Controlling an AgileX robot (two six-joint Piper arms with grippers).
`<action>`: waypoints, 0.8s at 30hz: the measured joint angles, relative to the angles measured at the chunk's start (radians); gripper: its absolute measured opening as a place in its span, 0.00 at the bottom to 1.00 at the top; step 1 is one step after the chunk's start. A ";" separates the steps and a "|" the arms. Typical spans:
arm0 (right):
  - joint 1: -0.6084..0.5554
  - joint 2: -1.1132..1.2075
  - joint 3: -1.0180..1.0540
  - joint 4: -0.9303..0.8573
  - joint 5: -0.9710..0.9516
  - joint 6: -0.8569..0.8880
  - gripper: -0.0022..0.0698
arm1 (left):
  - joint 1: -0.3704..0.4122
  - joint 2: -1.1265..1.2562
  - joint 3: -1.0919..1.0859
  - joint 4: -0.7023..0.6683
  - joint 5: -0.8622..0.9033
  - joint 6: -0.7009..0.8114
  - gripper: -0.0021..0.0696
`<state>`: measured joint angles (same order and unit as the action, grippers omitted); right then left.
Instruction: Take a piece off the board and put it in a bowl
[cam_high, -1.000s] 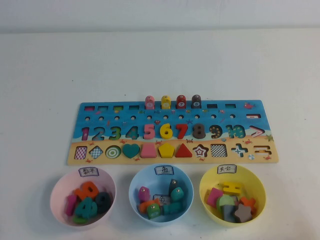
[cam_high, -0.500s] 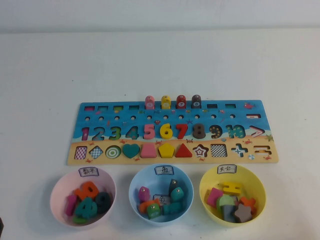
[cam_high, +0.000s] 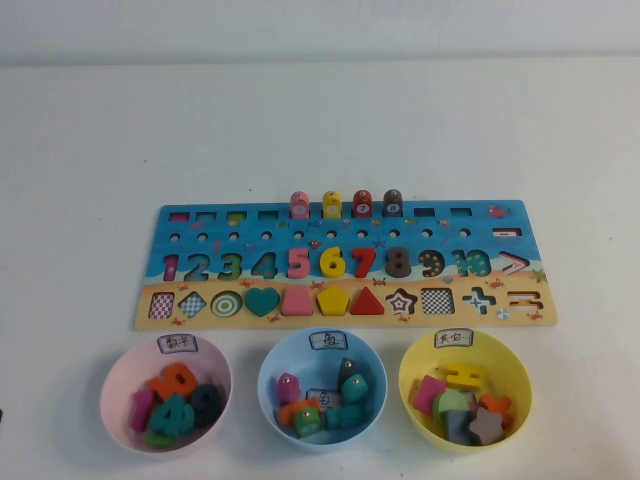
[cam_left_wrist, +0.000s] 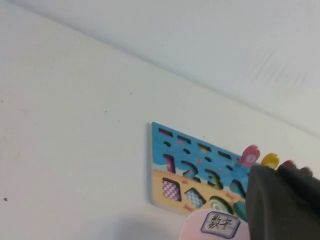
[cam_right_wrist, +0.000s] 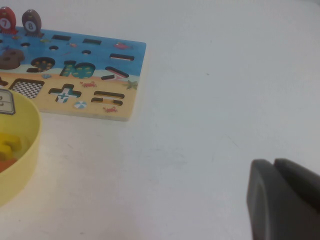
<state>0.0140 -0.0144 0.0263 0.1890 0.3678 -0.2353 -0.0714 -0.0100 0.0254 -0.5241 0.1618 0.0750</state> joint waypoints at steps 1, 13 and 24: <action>0.000 0.000 0.000 0.000 0.000 0.000 0.01 | 0.000 0.000 0.000 -0.029 -0.010 -0.002 0.02; 0.000 0.000 0.000 0.000 0.000 0.000 0.01 | 0.000 0.000 -0.014 -0.130 -0.053 0.003 0.02; 0.000 0.000 0.000 0.000 0.000 0.000 0.01 | 0.000 0.432 -0.421 -0.039 0.298 0.011 0.02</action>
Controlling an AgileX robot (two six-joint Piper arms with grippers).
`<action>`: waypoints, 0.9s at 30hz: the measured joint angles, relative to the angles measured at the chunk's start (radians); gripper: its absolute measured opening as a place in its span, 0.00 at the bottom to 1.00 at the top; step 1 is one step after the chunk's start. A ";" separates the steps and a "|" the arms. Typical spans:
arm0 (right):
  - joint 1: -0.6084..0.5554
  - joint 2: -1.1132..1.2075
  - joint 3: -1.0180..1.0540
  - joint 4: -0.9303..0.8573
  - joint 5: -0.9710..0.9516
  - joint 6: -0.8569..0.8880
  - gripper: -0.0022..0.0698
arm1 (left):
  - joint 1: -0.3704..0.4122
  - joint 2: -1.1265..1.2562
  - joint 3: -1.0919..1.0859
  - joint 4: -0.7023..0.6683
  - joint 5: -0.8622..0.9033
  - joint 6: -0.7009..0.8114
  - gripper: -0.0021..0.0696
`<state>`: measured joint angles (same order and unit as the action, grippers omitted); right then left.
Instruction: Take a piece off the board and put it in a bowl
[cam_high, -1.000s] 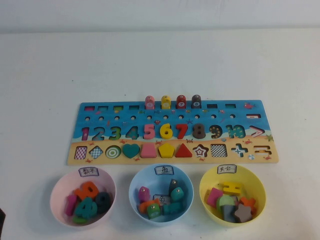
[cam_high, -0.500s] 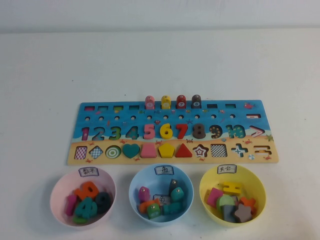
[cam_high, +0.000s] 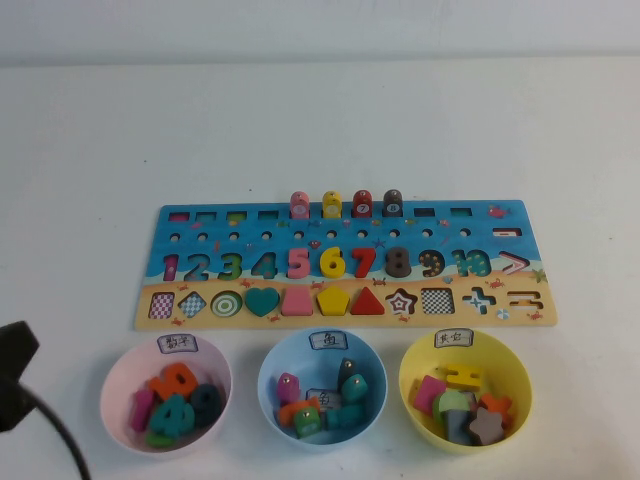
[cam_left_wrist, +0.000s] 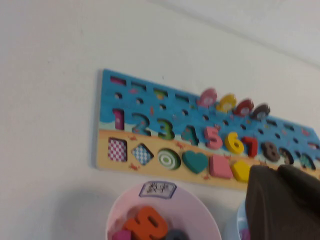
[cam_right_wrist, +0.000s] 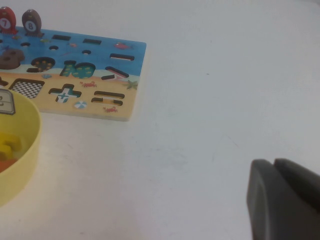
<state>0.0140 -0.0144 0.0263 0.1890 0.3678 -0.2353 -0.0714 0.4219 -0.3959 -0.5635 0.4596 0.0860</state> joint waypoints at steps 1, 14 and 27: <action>0.000 0.000 0.000 0.000 0.000 0.000 0.01 | 0.000 0.043 -0.034 0.004 0.036 0.007 0.02; 0.000 0.000 0.000 0.000 0.000 0.000 0.01 | -0.004 0.633 -0.502 0.069 0.337 0.134 0.02; 0.000 0.000 0.000 0.000 0.000 0.000 0.01 | -0.221 1.162 -0.962 0.247 0.413 0.028 0.02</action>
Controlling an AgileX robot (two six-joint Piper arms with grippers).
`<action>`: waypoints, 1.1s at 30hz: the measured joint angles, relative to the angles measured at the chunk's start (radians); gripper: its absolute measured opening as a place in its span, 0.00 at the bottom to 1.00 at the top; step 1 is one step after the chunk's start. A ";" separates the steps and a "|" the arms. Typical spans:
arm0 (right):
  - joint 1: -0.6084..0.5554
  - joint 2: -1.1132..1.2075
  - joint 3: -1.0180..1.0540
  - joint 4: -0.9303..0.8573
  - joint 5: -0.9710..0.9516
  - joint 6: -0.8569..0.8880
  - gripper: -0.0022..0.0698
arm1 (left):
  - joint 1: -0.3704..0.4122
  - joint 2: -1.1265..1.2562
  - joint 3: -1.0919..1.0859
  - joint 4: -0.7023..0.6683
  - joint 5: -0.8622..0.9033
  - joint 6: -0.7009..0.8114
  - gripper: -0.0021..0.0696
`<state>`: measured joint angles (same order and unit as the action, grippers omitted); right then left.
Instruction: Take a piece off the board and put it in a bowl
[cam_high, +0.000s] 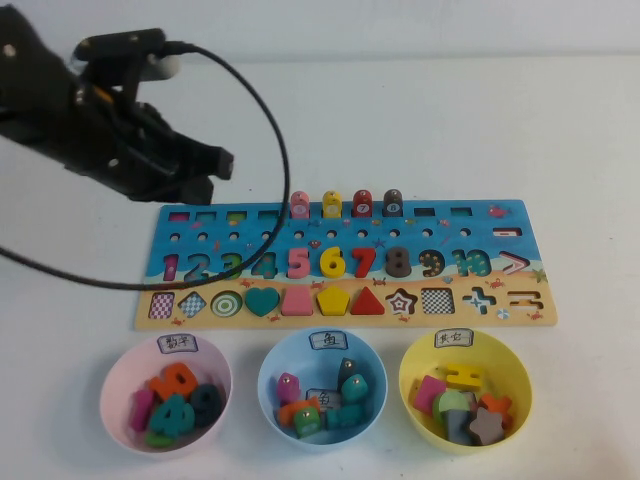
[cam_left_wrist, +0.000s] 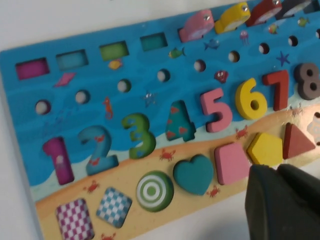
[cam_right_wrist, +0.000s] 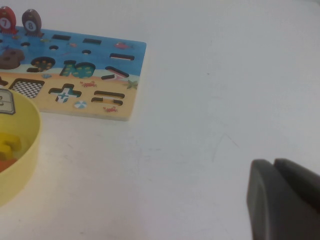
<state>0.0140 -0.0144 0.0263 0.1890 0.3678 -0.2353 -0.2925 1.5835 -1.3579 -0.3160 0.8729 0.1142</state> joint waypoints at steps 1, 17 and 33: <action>0.000 0.000 0.000 0.000 0.000 0.000 0.01 | -0.013 0.036 -0.039 0.005 0.010 -0.008 0.02; 0.000 0.000 0.000 0.000 0.000 0.000 0.01 | -0.133 0.484 -0.601 0.154 0.229 -0.122 0.02; 0.000 0.000 0.000 0.000 0.000 0.000 0.01 | -0.135 0.619 -0.727 0.236 0.285 -0.126 0.02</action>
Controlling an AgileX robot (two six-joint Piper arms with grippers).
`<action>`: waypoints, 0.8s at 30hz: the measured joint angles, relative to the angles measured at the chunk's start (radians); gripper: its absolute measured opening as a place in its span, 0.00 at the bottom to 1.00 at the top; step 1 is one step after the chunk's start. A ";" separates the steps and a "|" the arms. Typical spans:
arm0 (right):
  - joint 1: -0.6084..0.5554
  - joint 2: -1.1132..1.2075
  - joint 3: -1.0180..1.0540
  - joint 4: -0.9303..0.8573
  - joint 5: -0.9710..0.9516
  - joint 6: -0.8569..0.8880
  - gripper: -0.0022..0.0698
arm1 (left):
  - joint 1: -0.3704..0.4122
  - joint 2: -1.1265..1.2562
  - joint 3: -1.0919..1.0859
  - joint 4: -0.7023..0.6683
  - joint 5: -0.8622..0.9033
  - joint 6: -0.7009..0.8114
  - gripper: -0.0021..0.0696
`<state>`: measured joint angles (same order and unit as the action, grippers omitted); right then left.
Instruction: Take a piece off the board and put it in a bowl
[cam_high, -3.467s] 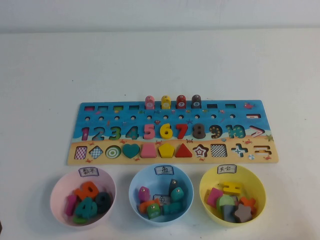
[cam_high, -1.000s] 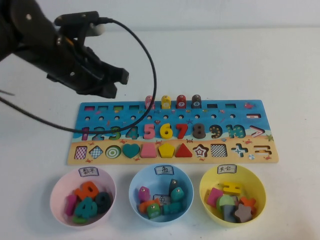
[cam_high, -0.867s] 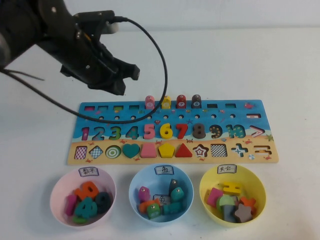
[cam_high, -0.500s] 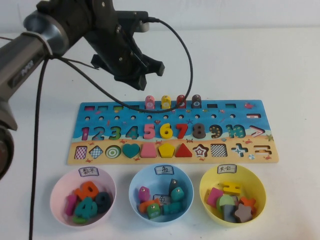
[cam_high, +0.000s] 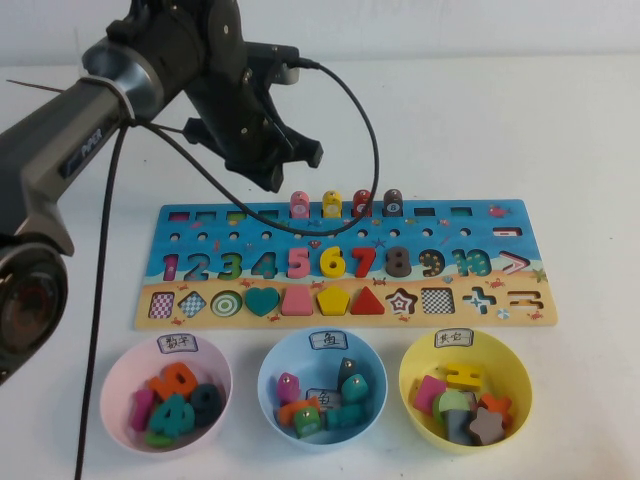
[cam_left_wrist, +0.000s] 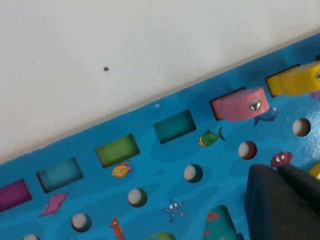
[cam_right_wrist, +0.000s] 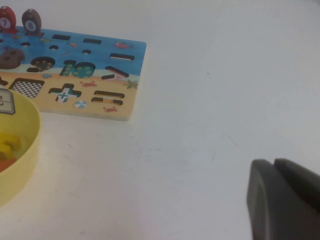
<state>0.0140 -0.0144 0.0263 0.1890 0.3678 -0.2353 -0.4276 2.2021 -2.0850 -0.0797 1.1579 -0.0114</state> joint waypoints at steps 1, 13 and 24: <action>0.000 0.000 0.000 0.000 0.000 0.000 0.01 | 0.000 0.000 -0.002 0.001 0.000 0.000 0.02; 0.000 0.000 0.000 0.000 0.000 0.000 0.01 | 0.000 0.000 -0.004 0.002 -0.013 0.003 0.36; 0.000 0.000 0.000 0.000 0.000 0.000 0.01 | -0.008 0.036 -0.005 -0.052 -0.092 -0.001 0.44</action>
<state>0.0140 -0.0144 0.0263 0.1890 0.3678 -0.2353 -0.4361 2.2386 -2.0897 -0.1315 1.0654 -0.0122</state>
